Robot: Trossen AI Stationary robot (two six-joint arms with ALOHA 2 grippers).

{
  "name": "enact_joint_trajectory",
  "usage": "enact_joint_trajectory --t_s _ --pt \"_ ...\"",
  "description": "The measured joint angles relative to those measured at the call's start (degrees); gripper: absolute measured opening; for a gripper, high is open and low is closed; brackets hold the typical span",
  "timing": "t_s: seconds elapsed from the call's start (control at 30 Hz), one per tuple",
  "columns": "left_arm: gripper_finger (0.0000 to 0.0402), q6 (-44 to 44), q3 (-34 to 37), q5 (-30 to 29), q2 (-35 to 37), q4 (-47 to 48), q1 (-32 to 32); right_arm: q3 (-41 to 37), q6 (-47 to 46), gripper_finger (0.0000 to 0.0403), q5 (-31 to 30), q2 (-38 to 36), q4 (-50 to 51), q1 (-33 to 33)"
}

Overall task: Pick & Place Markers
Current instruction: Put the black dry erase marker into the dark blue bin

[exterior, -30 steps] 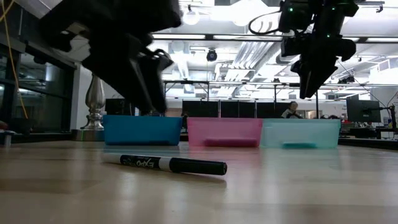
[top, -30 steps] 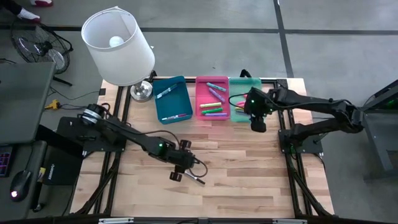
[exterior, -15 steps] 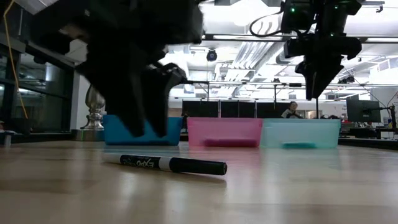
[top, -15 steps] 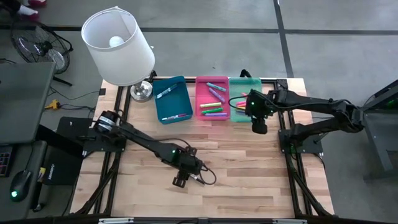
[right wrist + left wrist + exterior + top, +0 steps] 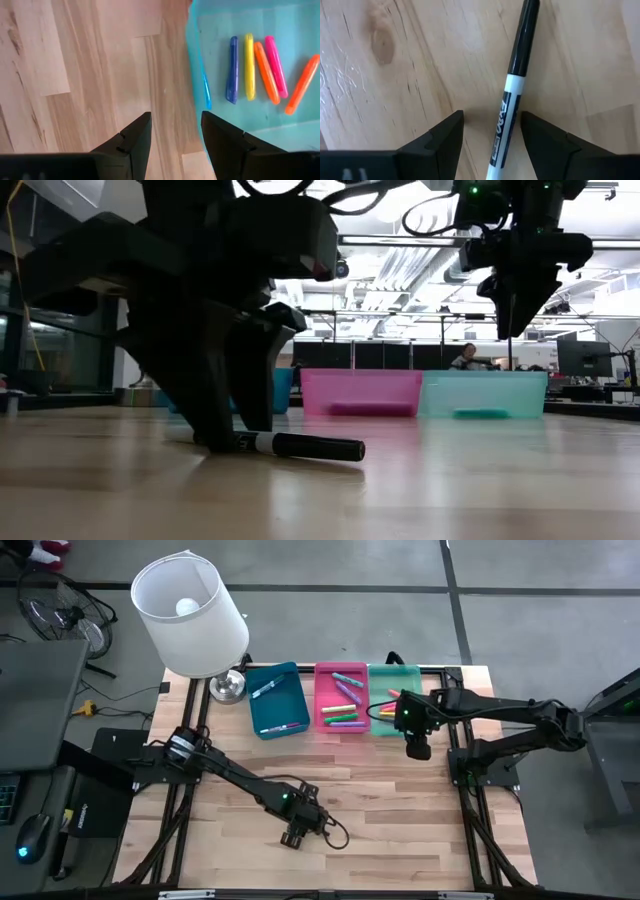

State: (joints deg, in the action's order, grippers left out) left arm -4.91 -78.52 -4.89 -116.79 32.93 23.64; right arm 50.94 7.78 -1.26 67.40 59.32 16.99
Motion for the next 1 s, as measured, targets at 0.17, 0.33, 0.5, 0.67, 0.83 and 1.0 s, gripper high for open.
enact_joint_trajectory --t_s 0.17,0.33,0.5,0.67,0.83,1.0 --pt "0.0195 0.73 0.02 0.02 -1.07 0.90 0.04 0.00 -0.52 0.0161 -0.11 0.00 0.03 -1.80" --pt "0.0195 0.99 0.09 3.06 -1.19 1.12 -0.10 0.00 -1.71 0.0161 -0.33 0.00 0.09 -3.28" --pt "0.0195 1.03 -2.31 3.75 -1.38 4.39 -0.05 0.00 -2.45 0.0161 -0.94 0.00 0.08 -4.55" --pt "0.0195 1.03 -4.12 3.89 -1.53 5.34 -0.04 0.00 -3.20 0.0161 -2.29 0.00 0.55 -5.50" --pt "0.0195 0.38 -4.90 4.03 -1.64 5.61 0.06 0.00 -4.06 0.0161 -2.25 0.00 1.09 -5.92" --pt "0.0189 0.14 -4.95 3.65 -2.04 5.00 0.76 0.00 -5.03 0.0161 -2.23 0.00 1.68 -5.92"
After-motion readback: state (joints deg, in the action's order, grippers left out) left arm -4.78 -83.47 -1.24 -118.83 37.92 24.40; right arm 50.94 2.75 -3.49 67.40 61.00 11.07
